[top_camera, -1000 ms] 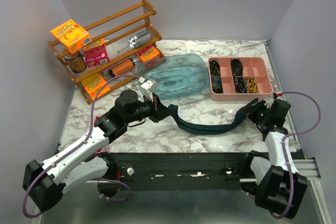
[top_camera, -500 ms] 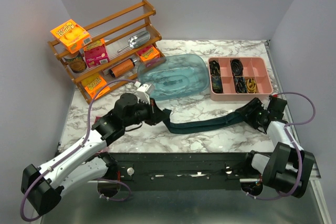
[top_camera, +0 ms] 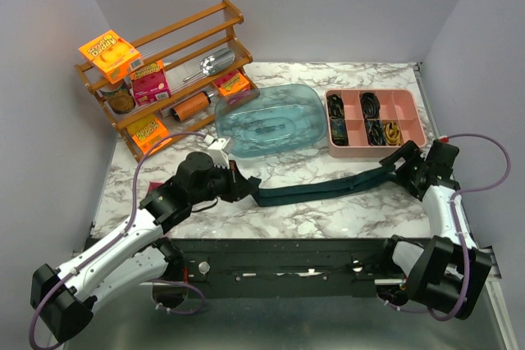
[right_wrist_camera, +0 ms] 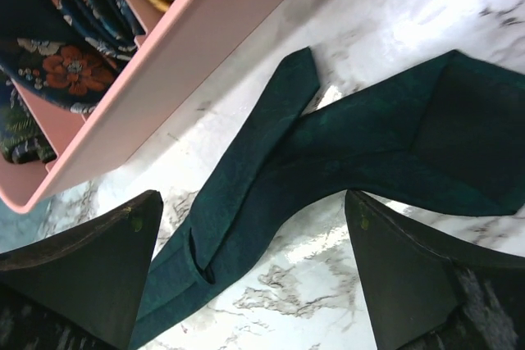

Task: Roll the ties
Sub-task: Place the tie at the center of the board.

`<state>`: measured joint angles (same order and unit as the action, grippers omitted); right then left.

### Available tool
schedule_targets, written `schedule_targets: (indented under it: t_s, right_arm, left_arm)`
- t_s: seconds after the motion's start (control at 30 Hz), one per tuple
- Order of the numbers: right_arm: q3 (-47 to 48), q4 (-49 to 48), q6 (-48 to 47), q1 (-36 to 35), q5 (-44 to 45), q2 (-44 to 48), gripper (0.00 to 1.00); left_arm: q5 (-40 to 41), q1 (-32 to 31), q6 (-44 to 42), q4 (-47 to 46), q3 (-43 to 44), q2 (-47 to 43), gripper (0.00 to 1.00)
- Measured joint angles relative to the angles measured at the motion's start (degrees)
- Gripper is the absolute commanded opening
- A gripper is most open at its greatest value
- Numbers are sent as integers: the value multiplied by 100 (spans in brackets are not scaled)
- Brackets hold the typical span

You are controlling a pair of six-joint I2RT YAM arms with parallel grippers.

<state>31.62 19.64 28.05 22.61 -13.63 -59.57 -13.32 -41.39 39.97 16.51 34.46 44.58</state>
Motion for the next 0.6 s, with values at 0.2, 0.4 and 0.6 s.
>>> schedule_targets:
  t_s: [0.2, 0.4, 0.6]
  right_arm:
    - [179, 245, -4, 0, 166, -4, 100]
    - [46, 466, 4, 2, -592, 345, 100]
    - [-162, 470, 9, -57, -1270, 1047, 100]
  left_arm:
    - [212, 0, 85, 813, 225, -20, 0]
    - [343, 0, 234, 1554, 599, -118, 0]
    - [361, 0, 341, 1965, 726, -240, 0]
